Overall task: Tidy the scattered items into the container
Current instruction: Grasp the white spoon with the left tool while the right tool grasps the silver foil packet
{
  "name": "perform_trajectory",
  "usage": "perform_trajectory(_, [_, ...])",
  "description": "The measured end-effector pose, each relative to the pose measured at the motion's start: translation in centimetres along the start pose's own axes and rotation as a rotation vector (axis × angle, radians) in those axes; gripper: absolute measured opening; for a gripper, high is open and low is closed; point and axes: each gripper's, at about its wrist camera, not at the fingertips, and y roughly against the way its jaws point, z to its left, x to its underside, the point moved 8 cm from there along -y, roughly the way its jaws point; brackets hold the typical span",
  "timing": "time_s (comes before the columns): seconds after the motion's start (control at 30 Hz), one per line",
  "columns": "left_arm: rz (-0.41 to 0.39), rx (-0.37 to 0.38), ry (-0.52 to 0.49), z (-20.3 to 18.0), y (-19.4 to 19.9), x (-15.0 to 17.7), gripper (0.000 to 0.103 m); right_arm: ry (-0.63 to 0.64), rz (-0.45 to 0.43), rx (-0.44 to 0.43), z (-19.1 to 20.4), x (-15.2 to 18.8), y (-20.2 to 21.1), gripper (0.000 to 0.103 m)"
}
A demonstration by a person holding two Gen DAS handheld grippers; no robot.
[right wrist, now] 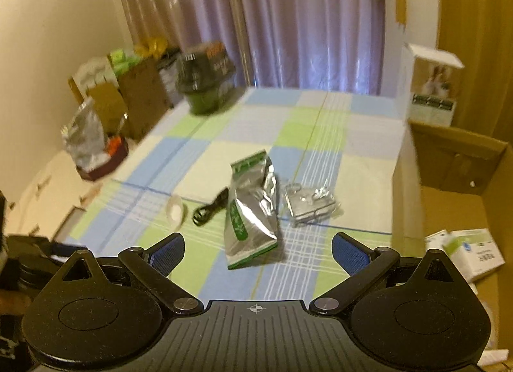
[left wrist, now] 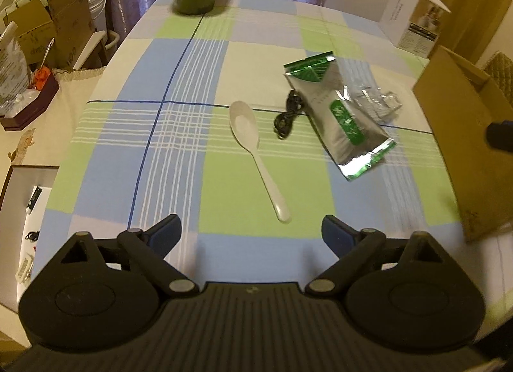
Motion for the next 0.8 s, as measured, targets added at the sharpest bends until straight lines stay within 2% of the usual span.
perform_trajectory(0.17, [0.008, -0.001, -0.008, 0.0, -3.5, -0.9, 0.074, 0.043, 0.062, -0.003, -0.4, 1.2, -5.5, 0.103])
perform_trajectory(0.37, [0.001, 0.015, 0.010, -0.5, -6.5, -2.1, 0.074, 0.053, 0.101, -0.022, -1.1, 1.3, -10.8, 0.103])
perform_trajectory(0.5, [-0.035, 0.002, 0.002, -0.7, -7.6, -2.9, 0.074, 0.047, 0.118, -0.046, -1.3, 1.2, -13.4, 0.103])
perform_trajectory(0.67, [-0.064, 0.007, 0.071, 0.1, -8.2, -3.1, 0.074, 0.015, 0.131, -0.071, -1.5, 1.2, -15.4, 0.103])
perform_trajectory(0.8, [-0.062, -0.016, 0.069, 1.1, -8.6, -3.1, 0.074, 0.009, 0.135, -0.092, -1.3, 0.9, -16.7, 0.103])
